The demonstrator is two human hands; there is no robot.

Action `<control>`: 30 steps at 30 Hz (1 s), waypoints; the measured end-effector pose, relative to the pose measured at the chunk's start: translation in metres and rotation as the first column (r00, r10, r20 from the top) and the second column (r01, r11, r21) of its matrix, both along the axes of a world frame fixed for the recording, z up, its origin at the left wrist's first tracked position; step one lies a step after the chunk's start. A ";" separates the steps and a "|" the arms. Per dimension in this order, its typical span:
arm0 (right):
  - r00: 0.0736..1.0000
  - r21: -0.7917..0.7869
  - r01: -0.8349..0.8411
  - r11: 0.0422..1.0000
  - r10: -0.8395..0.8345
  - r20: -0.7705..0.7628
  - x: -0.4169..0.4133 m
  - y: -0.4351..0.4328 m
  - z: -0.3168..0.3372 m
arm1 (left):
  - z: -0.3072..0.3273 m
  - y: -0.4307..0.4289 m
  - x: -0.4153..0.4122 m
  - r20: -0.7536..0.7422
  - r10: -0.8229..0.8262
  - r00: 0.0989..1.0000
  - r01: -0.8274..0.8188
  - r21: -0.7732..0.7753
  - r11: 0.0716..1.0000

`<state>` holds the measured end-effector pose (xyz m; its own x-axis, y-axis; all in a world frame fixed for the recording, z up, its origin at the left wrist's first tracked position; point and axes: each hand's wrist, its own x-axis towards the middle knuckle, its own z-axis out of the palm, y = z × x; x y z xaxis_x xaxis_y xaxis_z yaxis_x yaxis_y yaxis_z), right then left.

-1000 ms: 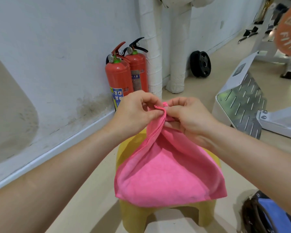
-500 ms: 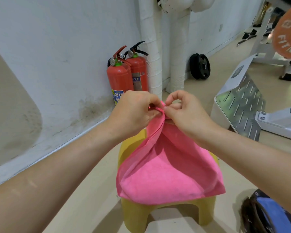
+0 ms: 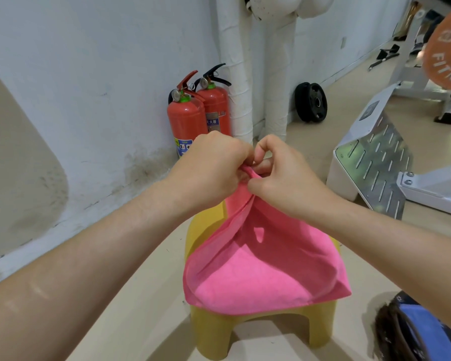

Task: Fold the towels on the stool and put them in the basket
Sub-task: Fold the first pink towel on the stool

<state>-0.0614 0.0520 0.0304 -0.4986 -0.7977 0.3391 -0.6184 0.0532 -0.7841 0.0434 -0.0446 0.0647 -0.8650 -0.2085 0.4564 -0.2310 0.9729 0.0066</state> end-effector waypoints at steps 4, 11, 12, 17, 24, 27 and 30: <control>0.997 -0.033 0.024 0.999 -0.021 0.067 -0.003 0.000 0.004 | -0.003 0.001 0.002 -0.116 -0.035 0.993 0.045 0.084 0.995; 0.875 -0.164 0.101 0.981 -0.009 0.484 -0.022 0.000 0.010 | -0.010 -0.029 0.010 0.118 0.047 0.992 -0.104 0.540 0.835; 0.857 -0.180 0.120 0.976 -0.011 0.514 -0.025 0.001 0.013 | -0.013 -0.034 0.012 0.156 0.062 0.986 -0.136 0.527 0.839; 0.863 -0.204 0.153 0.967 -0.030 0.505 -0.033 0.003 0.018 | -0.019 -0.053 0.020 0.000 0.109 0.994 -0.106 0.204 0.973; 0.885 -0.240 0.198 0.950 -0.069 0.460 -0.042 0.005 0.030 | 0.019 -0.056 0.028 -0.114 0.055 0.992 -0.041 0.124 0.991; 0.922 -0.225 0.181 0.957 -0.085 0.379 -0.037 0.003 0.031 | 0.027 -0.048 0.034 -0.105 0.006 0.994 0.041 0.443 0.896; 0.896 -0.266 0.124 0.956 0.007 0.444 -0.033 0.002 0.034 | 0.038 -0.042 0.037 -0.183 -0.009 0.983 0.115 0.575 0.810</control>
